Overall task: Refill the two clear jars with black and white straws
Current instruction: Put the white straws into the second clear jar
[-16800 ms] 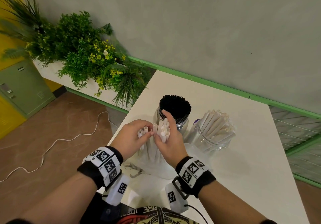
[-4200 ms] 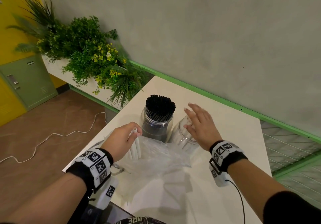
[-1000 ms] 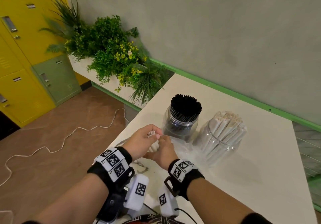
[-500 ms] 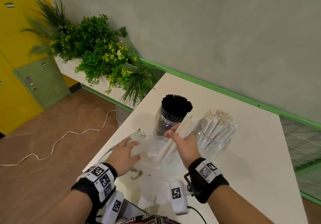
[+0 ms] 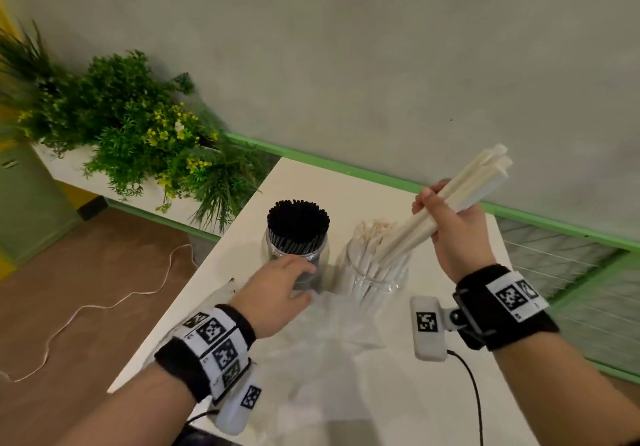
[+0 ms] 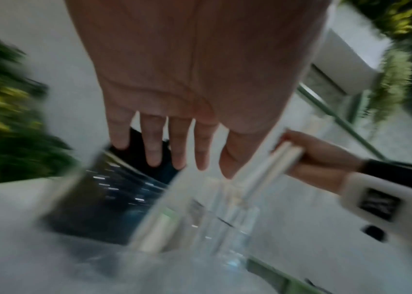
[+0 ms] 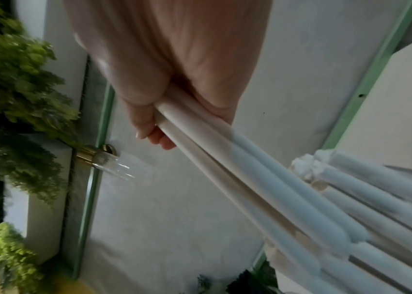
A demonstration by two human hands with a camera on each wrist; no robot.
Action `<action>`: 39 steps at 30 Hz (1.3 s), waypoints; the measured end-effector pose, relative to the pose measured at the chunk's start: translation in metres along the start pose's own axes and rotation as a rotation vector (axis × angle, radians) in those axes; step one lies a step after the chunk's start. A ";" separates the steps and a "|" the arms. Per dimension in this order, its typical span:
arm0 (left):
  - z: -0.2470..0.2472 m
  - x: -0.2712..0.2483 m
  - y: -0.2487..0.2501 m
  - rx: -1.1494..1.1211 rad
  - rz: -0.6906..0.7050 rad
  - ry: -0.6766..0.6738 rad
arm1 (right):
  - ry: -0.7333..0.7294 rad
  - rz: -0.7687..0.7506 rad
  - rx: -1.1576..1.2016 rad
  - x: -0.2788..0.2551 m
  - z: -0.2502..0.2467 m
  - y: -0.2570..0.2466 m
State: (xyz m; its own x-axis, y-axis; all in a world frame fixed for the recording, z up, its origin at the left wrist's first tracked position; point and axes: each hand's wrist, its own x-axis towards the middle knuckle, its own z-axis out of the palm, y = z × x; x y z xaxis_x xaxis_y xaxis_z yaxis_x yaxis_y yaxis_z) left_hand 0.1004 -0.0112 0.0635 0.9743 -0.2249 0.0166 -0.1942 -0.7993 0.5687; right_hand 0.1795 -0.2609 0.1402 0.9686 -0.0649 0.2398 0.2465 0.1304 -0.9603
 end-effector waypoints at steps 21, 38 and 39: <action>0.048 0.061 0.051 0.427 0.071 -0.137 | 0.200 0.054 -0.158 0.017 -0.001 0.035; 0.046 0.056 0.047 0.321 0.035 -0.258 | 0.215 0.087 0.188 0.023 -0.019 0.027; 0.046 0.056 0.047 0.321 0.035 -0.263 | 0.199 0.088 0.205 0.023 -0.016 0.028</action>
State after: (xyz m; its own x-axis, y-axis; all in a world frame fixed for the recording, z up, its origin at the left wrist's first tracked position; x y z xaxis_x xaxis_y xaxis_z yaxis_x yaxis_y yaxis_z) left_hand 0.1403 -0.0867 0.0534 0.9121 -0.3562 -0.2031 -0.2928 -0.9125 0.2857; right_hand 0.2083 -0.2750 0.1167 0.9665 -0.2345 0.1045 0.1822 0.3398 -0.9227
